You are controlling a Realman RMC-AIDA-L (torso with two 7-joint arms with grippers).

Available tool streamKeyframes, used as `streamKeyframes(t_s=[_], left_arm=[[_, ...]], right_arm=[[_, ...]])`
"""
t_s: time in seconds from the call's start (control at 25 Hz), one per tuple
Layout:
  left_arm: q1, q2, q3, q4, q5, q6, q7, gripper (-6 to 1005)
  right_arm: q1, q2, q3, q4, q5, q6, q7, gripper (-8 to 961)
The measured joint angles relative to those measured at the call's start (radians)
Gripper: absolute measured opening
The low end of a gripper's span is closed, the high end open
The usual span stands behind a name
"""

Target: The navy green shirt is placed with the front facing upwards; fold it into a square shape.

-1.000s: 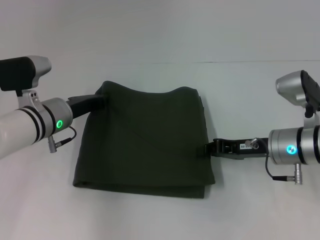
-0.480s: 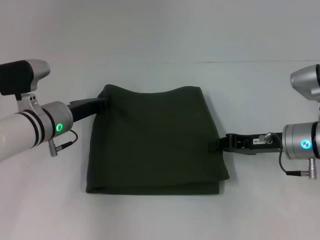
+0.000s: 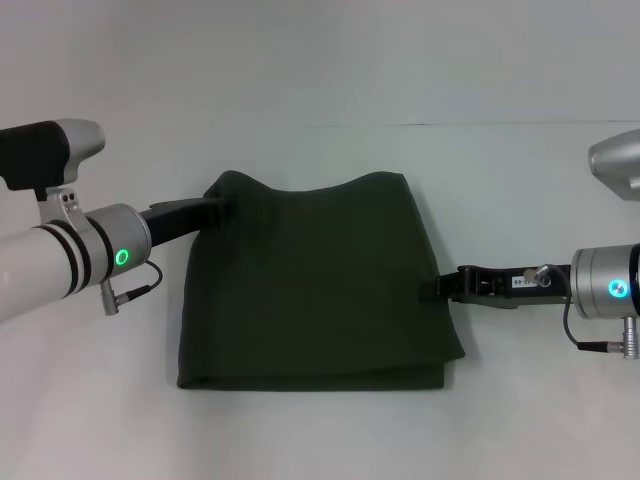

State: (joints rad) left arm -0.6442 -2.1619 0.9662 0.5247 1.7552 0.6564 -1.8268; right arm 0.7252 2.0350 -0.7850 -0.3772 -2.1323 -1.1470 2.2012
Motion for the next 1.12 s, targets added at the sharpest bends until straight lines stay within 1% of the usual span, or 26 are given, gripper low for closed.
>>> streamKeyframes(t_s=[0.16,0.24,0.36,0.4,0.52,0.6,0.68,0.8,0.84,0.92,1.0,1.04,1.12], left_arm=[[0.020,0.006,-0.008,0.030,0.001,0.069,0.000,147],[0.037,0.005,-0.022,0.058,0.001,0.087,-0.001,216],[0.068,0.002,-0.071,0.104,-0.003,0.100,-0.002,319],[0.078,0.001,-0.091,0.116,-0.005,0.105,-0.002,353],[0.101,0.001,-0.150,0.138,-0.005,0.135,-0.002,415],[0.119,0.001,-0.179,0.153,-0.005,0.178,-0.001,457],[0.141,0.000,-0.198,0.172,-0.006,0.250,0.006,499],[0.169,-0.002,-0.206,0.198,-0.006,0.389,0.027,561],[0.179,-0.002,-0.207,0.205,-0.006,0.453,0.041,582],[0.193,-0.003,-0.207,0.212,-0.006,0.548,0.070,676],[0.213,-0.007,-0.216,0.217,-0.008,0.683,0.128,769],[0.218,-0.008,-0.221,0.217,-0.009,0.719,0.148,816],[0.232,-0.010,-0.248,0.215,-0.015,0.812,0.186,818]], right_arm=[[-0.018,0.002,0.004,-0.044,0.000,-0.025,-0.007,196],[-0.036,0.007,0.013,-0.084,0.000,-0.038,-0.008,204],[-0.067,0.009,0.039,-0.140,0.000,-0.053,-0.003,215],[-0.076,0.006,0.054,-0.152,0.000,-0.058,-0.001,257],[-0.089,-0.009,0.107,-0.164,0.000,-0.081,-0.003,382],[-0.091,-0.018,0.134,-0.165,0.000,-0.097,-0.008,466],[-0.091,-0.021,0.146,-0.165,0.005,-0.112,-0.023,562],[-0.085,-0.013,0.149,-0.165,0.030,-0.140,-0.078,706],[-0.084,-0.009,0.149,-0.165,0.034,-0.144,-0.092,730],[-0.081,-0.002,0.148,-0.165,0.047,-0.151,-0.123,777],[-0.085,0.002,0.146,-0.165,0.069,-0.174,-0.169,825],[-0.090,0.005,0.146,-0.165,0.082,-0.194,-0.198,828],[-0.102,0.006,0.150,-0.166,0.107,-0.243,-0.258,834]])
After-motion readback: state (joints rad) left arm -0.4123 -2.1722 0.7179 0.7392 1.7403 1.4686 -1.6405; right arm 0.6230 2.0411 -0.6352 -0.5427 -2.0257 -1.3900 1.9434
